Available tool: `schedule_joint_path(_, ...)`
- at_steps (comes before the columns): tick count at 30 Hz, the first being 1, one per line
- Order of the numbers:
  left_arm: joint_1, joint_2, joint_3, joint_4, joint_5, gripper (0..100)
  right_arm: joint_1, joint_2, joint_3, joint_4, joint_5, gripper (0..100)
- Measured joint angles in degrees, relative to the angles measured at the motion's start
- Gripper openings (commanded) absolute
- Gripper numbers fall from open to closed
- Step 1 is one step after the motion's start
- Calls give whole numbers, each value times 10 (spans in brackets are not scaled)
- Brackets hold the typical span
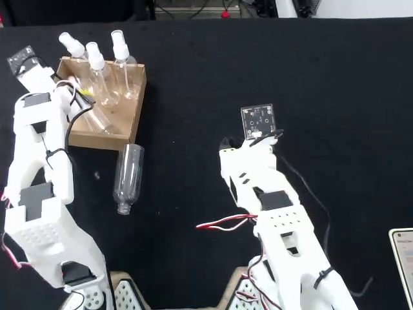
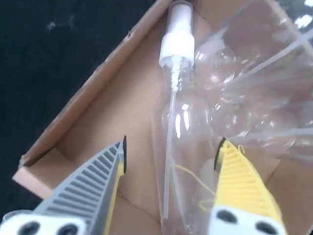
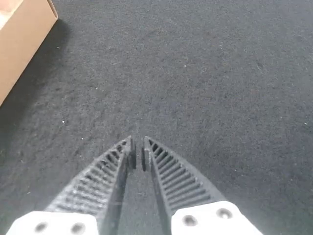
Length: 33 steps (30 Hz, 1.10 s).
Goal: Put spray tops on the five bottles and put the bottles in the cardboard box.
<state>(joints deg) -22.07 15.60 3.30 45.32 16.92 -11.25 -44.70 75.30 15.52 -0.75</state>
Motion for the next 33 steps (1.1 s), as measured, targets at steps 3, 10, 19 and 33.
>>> schedule_joint_path(3,0,0,0,-7,0,289,0,0,0,0,0,31)
schedule_joint_path(10,29,0,0,-8,20,289,0,0,0,0,0,31)
schedule_joint_path(19,38,0,0,-8,20,289,0,0,0,0,0,31)
schedule_joint_path(33,33,61,-27,-15,20,289,0,0,0,0,0,31)
